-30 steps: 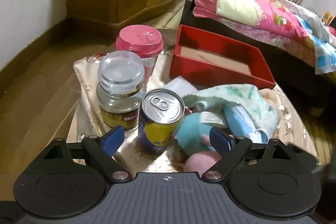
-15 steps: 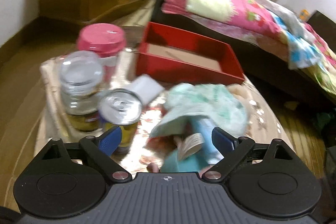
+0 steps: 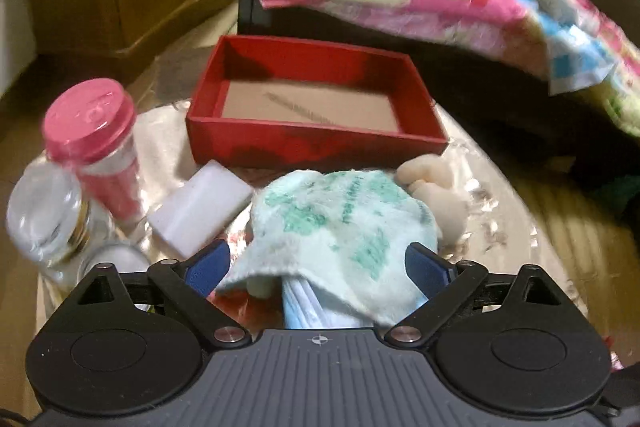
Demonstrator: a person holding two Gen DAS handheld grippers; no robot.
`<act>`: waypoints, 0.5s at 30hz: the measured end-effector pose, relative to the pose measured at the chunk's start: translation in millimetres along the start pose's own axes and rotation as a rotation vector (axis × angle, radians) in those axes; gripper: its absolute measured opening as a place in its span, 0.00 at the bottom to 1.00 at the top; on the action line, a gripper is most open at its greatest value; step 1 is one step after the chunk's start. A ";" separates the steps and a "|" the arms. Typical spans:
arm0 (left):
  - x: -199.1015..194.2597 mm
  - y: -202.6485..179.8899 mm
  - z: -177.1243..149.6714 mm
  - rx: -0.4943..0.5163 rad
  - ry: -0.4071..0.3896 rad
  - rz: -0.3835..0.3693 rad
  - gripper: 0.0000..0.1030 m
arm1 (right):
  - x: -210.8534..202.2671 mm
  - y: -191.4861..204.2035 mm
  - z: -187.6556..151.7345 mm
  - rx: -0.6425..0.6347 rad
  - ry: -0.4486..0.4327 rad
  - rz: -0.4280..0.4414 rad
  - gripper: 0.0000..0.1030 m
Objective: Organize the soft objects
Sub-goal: 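Grasp the pink-and-teal pig plush with the right tool while the left tool grasps the green towel, then lift the pig plush with the right tool while the left tool lifts the towel toward the box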
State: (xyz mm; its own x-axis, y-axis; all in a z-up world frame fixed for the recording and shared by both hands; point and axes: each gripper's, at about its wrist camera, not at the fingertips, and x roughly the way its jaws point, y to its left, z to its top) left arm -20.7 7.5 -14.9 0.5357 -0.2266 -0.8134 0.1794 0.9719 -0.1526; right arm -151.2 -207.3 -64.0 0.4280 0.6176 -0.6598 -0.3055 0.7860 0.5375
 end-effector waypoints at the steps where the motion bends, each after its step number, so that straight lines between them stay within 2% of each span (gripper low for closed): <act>1: 7.3 -2.7 3.5 0.013 0.019 -0.007 0.82 | 1.7 -4.2 3.4 0.020 -0.011 -0.001 0.37; 4: 30.4 -10.2 7.7 0.045 0.082 0.011 0.64 | -3.6 -9.2 9.5 0.044 -0.061 0.000 0.37; 5: 37.9 -11.6 7.7 0.057 0.096 0.021 0.49 | -8.8 -11.1 12.6 0.052 -0.077 -0.002 0.37; 6: 45.7 -12.3 7.8 0.067 0.110 0.029 0.42 | -9.3 -11.3 14.0 0.066 -0.087 0.000 0.37; 7: 54.5 -11.3 8.1 0.069 0.126 0.029 0.40 | -9.6 -14.3 15.0 0.083 -0.090 0.008 0.37; 8: 58.6 -10.0 8.1 0.056 0.135 0.030 0.28 | -10.1 -17.5 15.2 0.100 -0.091 0.015 0.36; 9: 63.0 -5.5 8.1 0.026 0.149 0.025 0.21 | -10.1 -20.7 15.7 0.115 -0.095 0.023 0.35; 12: 57.4 7.5 9.3 -0.051 0.137 -0.044 0.16 | -17.9 -24.5 17.4 0.131 -0.121 0.043 0.34; 15: 43.3 11.7 13.9 -0.055 0.112 -0.082 0.06 | -22.3 -24.0 17.7 0.129 -0.142 0.041 0.28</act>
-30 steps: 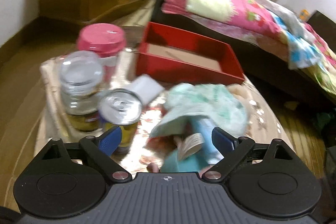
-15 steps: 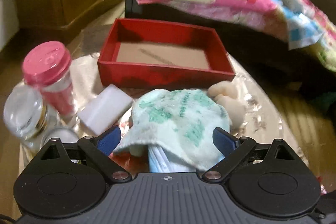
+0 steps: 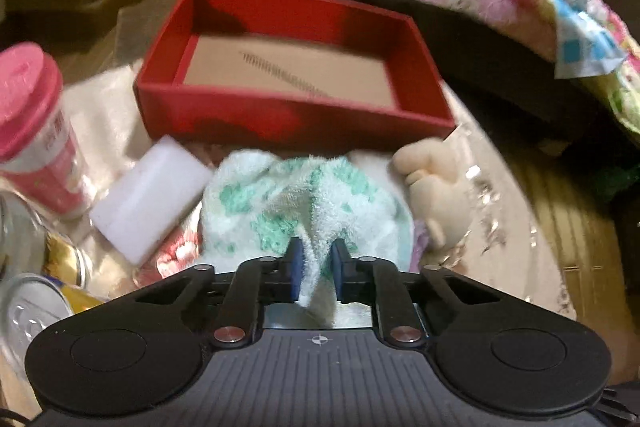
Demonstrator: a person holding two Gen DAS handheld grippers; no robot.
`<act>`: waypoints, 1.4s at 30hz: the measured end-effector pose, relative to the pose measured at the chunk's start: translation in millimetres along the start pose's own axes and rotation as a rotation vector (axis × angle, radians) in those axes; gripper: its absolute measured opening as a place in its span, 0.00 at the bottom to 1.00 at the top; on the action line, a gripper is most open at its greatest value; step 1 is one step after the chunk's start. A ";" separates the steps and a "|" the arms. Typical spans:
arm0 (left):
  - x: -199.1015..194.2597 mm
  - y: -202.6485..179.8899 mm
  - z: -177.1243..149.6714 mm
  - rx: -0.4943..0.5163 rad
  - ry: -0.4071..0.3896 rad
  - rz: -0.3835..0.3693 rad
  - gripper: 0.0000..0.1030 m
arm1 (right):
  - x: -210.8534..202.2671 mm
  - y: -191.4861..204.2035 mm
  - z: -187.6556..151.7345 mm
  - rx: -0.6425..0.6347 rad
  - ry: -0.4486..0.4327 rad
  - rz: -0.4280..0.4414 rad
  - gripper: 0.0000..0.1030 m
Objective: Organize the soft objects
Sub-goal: 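Lift the pig plush with the right tool while the left tool lifts the towel toward the box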
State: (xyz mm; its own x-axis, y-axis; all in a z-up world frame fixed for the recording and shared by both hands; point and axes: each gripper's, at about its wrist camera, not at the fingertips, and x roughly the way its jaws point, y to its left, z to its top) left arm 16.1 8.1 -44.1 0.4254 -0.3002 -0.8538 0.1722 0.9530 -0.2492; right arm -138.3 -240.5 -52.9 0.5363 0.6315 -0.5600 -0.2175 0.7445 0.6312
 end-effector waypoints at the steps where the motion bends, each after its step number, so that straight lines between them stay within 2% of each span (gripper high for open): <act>1: -6.1 1.7 -0.3 -0.007 -0.012 -0.014 0.06 | -1.0 -0.1 0.1 -0.001 -0.004 -0.009 0.26; 3: -15.6 3.7 0.2 -0.020 -0.036 -0.046 0.04 | -0.8 -0.9 0.0 -0.008 -0.003 -0.035 0.26; 5: -21.0 5.3 1.1 -0.028 -0.056 -0.046 0.03 | 2.5 -2.8 -1.3 -0.034 0.000 -0.074 0.26; 9: -20.8 5.3 5.0 -0.043 -0.057 -0.046 0.02 | 16.5 6.9 -2.1 -0.120 0.052 -0.220 0.26; 11: -25.2 4.1 5.9 -0.030 -0.072 -0.050 0.02 | 22.9 12.4 -4.7 -0.182 0.069 -0.267 0.35; 12: -27.8 3.5 6.4 -0.024 -0.078 -0.055 0.02 | 25.9 14.7 -6.9 -0.211 0.083 -0.293 0.50; 13: -30.3 4.2 7.4 -0.029 -0.082 -0.072 0.02 | 30.3 16.7 -10.9 -0.244 0.100 -0.327 0.58; 15: -35.3 6.2 9.3 -0.047 -0.085 -0.107 0.02 | 37.6 20.2 -19.3 -0.307 0.144 -0.355 0.58; 18: -46.1 6.1 11.2 -0.065 -0.096 -0.153 0.02 | 53.2 19.0 -31.4 -0.339 0.267 -0.338 0.58; 20: -53.3 6.3 12.0 -0.080 -0.103 -0.188 0.02 | 60.5 15.2 -38.3 -0.370 0.305 -0.392 0.58; 21: -56.4 6.4 12.8 -0.087 -0.107 -0.203 0.02 | 61.4 13.3 -39.8 -0.368 0.313 -0.383 0.54; 22: -59.9 7.3 13.6 -0.097 -0.113 -0.218 0.02 | 61.6 11.0 -39.6 -0.346 0.326 -0.361 0.41; 25: -71.4 13.3 16.3 -0.133 -0.137 -0.268 0.02 | 58.0 3.7 -35.9 -0.258 0.328 -0.335 0.40; 28: -82.6 18.8 22.7 -0.174 -0.160 -0.336 0.02 | 44.4 -9.7 -23.9 -0.061 0.284 -0.250 0.37; 31: -95.0 21.2 34.7 -0.205 -0.204 -0.384 0.02 | 22.0 -11.7 -1.7 0.071 0.166 -0.144 0.37; 34: -104.1 19.8 51.2 -0.218 -0.252 -0.414 0.02 | 10.2 -3.7 36.0 0.088 0.048 -0.076 0.37; 37: -108.5 15.5 70.2 -0.215 -0.286 -0.417 0.02 | 9.9 1.3 81.2 0.080 -0.092 -0.058 0.37; 42: -109.4 9.1 113.3 -0.207 -0.333 -0.404 0.02 | 28.2 3.5 142.3 0.115 -0.235 -0.017 0.37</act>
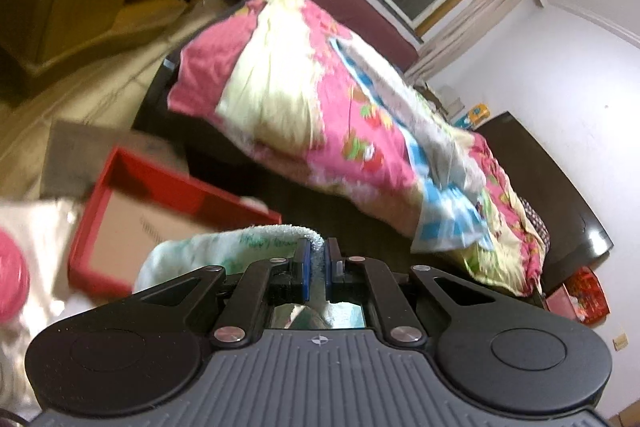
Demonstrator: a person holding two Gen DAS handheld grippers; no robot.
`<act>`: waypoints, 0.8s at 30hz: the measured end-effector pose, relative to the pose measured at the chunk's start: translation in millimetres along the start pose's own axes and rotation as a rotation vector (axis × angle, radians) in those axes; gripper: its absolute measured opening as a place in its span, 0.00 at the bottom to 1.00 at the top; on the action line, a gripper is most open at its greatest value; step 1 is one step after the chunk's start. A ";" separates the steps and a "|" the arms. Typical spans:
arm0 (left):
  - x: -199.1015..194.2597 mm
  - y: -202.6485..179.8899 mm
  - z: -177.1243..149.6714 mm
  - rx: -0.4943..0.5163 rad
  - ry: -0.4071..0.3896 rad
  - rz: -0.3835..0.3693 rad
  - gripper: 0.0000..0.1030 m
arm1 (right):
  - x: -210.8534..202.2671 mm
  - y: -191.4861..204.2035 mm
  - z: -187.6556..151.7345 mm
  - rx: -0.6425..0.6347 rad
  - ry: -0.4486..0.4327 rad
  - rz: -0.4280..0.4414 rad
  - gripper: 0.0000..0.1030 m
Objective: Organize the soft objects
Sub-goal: 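Lift the pig plush with the right tool while the left tool lifts the towel toward the box, then open the right tool over the red box while the left tool releases the towel into it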
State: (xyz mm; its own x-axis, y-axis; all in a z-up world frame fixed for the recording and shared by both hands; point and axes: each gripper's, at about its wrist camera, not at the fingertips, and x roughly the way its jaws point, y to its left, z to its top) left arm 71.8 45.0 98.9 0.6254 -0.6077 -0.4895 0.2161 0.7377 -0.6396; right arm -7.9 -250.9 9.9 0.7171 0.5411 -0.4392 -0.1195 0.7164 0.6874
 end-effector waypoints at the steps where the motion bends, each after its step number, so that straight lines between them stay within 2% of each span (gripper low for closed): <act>1: 3.5 -2.5 6.8 0.007 -0.007 0.001 0.02 | 6.0 0.3 7.9 0.004 -0.013 0.001 0.37; 5: 30.4 -7.2 30.0 0.042 -0.037 0.054 0.02 | 37.5 -3.5 41.2 0.028 -0.057 -0.002 0.37; 8: 55.5 2.4 35.7 0.034 -0.022 0.087 0.04 | 74.5 -4.3 63.8 0.014 -0.066 -0.033 0.37; 10: 69.1 9.1 35.7 0.038 -0.015 0.123 0.08 | 87.3 -8.1 75.1 0.016 -0.084 -0.057 0.40; 12: 78.9 19.7 33.4 0.044 -0.012 0.166 0.21 | 96.4 -17.8 82.0 0.026 -0.097 -0.078 0.46; 13: 80.4 24.7 31.4 0.039 -0.015 0.191 0.24 | 99.4 -22.6 83.8 0.031 -0.099 -0.099 0.50; 15: 79.4 32.9 27.9 0.034 -0.020 0.219 0.44 | 103.5 -30.8 88.0 0.031 -0.103 -0.144 0.57; 20: 61.5 41.3 13.5 0.012 -0.011 0.244 0.45 | 94.6 -31.0 88.8 0.031 -0.100 -0.165 0.59; 24: 44.8 37.4 -2.5 0.018 -0.008 0.234 0.53 | 77.2 -23.2 76.7 0.008 -0.103 -0.167 0.59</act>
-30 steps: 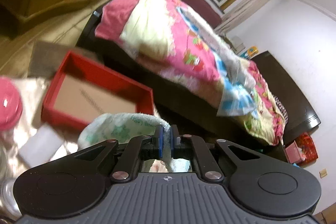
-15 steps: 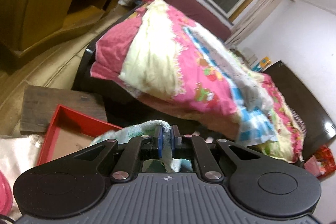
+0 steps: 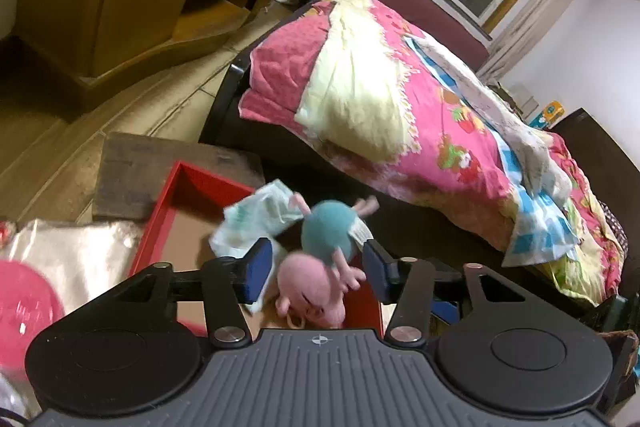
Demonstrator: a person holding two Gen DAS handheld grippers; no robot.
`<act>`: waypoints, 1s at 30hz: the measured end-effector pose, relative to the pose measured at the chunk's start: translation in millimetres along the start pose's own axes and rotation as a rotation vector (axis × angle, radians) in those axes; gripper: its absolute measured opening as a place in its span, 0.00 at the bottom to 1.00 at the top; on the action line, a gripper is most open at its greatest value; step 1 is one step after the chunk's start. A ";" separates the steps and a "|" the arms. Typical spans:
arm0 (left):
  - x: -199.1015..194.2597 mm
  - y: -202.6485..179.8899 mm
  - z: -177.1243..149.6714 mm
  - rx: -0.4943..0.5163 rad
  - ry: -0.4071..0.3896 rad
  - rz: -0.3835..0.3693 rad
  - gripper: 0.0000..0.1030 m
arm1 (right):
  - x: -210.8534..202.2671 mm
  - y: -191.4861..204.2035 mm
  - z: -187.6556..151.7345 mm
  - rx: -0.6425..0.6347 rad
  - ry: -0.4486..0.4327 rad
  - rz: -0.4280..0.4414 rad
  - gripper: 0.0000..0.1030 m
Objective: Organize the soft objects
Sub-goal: 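Open the right tool over the red box while the left tool releases the towel into it, then move the left tool to the pink knit ball while the right tool approaches the beige plush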
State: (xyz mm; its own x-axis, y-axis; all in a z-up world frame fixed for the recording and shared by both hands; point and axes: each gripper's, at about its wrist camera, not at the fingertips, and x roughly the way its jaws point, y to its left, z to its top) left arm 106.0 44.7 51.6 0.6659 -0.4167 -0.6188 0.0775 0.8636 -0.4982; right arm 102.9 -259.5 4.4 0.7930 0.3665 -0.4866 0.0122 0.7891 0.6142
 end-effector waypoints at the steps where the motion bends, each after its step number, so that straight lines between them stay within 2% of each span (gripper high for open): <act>1: -5.6 0.6 -6.6 0.002 0.005 -0.002 0.53 | -4.6 0.3 -3.0 -0.002 0.002 -0.001 0.59; 12: -23.4 -12.3 -57.5 0.105 0.059 0.032 0.52 | -64.3 -13.2 -51.3 0.060 0.016 0.003 0.60; 19: -32.5 -16.5 -76.0 0.183 0.051 0.074 0.52 | -69.7 -13.0 -71.9 0.048 0.056 -0.005 0.60; 30: -42.8 -15.4 -86.2 0.239 0.031 0.115 0.54 | -68.8 -9.9 -87.5 0.031 0.081 -0.014 0.60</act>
State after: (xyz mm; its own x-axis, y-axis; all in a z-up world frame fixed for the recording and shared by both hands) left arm 12.3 24.7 33.4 0.6578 -0.3170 -0.6832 0.1778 0.9469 -0.2681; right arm -5.1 -249.5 -22.5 0.7406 0.3955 -0.5432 0.0429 0.7790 0.6256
